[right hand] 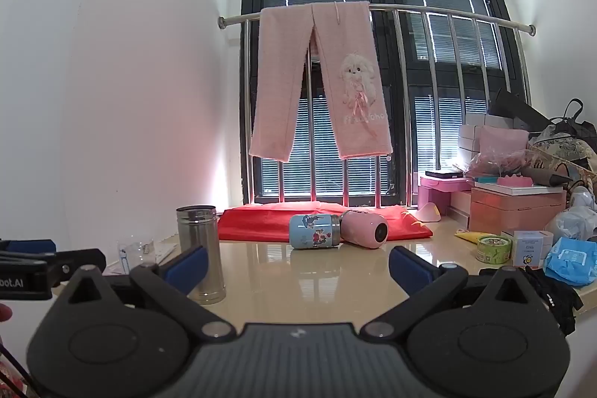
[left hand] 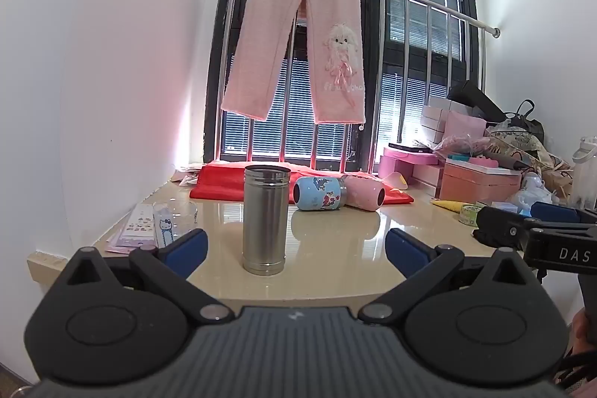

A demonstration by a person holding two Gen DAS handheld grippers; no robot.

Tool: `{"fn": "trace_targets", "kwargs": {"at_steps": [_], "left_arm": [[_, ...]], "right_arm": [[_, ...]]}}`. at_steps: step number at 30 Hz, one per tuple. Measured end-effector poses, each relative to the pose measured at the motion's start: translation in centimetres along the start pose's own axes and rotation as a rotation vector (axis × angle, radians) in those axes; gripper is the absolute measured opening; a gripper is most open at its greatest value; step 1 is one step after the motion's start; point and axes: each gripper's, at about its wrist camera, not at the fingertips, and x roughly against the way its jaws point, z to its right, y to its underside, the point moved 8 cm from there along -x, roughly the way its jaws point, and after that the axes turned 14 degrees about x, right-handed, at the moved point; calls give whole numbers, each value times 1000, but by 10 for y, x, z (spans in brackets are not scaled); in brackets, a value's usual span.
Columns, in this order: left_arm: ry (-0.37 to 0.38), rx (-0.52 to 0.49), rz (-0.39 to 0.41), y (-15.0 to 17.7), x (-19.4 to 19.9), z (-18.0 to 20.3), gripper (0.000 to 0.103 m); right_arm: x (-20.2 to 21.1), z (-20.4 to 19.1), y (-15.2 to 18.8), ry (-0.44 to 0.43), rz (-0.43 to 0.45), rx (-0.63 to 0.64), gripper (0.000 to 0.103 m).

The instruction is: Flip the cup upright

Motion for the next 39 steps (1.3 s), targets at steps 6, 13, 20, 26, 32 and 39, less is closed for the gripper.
{"fn": "trace_targets", "kwargs": {"at_steps": [6,13,20,26,32,39], "left_arm": [[1,1,0,0,0,0,103],[2,1,0,0,0,0,103],[2,2,1,0,0,0,103],[1,3,0,0,0,0,103],[-1,2,2,1,-1,-1,103],[0,3,4,-2,3,-2,103]], "right_arm": [[0,0,0,1,3,-4,103],[0,0,0,1,2,-4,103],[0,0,0,0,2,-4,103],[0,-1,0,0,2,-4,103],[0,0,0,1,3,-4,103],[-1,-1,0,0,3,-4,103]]}}
